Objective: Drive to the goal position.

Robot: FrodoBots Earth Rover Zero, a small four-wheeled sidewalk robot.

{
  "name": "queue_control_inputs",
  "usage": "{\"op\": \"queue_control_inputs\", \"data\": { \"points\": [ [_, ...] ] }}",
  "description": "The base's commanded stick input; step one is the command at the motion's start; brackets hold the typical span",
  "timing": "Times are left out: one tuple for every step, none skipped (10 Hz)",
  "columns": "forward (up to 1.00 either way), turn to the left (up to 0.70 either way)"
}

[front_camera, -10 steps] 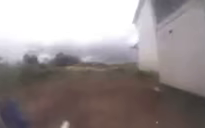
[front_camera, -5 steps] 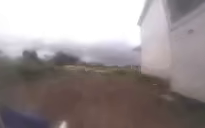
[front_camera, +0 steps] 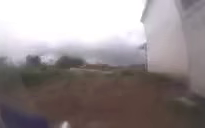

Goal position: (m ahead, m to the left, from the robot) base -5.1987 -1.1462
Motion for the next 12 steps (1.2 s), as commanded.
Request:
{"op": "queue_control_inputs", "data": {
  "points": [
    [0.7, 0.35],
    [0.7, 0.19],
    [0.7, 0.0],
    [0.7, 0.0],
    [0.7, 0.0],
    [0.7, 0.0],
    [0.7, 0.0],
    [0.7, 0.0],
    [0.7, 0.0],
    [0.7, 0.0],
    [0.7, 0.0],
    [0.7, 0.0]
  ]
}}
